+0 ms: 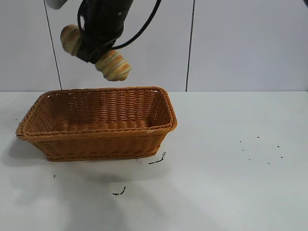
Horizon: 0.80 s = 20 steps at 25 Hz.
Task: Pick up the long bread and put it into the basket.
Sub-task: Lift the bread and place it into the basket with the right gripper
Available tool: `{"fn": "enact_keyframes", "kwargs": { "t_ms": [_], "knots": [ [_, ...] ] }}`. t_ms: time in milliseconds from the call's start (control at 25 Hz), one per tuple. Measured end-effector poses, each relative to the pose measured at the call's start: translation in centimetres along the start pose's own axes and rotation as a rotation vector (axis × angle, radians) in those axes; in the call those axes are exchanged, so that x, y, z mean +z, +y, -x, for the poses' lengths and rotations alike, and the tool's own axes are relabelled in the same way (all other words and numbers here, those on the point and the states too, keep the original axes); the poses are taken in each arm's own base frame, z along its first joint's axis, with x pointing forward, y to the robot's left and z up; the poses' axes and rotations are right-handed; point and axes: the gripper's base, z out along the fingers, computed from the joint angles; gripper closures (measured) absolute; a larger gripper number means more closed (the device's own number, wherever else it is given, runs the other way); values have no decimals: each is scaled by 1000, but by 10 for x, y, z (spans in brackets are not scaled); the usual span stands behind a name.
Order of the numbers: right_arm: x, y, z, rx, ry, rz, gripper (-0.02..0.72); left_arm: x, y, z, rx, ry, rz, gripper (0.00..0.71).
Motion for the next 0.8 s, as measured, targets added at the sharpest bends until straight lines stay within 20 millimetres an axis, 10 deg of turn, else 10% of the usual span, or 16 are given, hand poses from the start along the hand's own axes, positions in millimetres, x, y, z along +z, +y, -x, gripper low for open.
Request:
{"fn": "enact_keyframes", "kwargs": {
  "t_ms": [200, 520, 800],
  "knots": [
    [5, 2, 1, 40, -40, 29, 558, 0, 0, 0, 0, 0, 0, 18],
    [-1, 3, 4, 64, -64, 55, 81, 0, 0, 0, 0, 0, 0, 18],
    [-39, -7, 12, 58, -80, 40, 45, 0, 0, 0, 0, 0, 0, 18]
  ]
}}
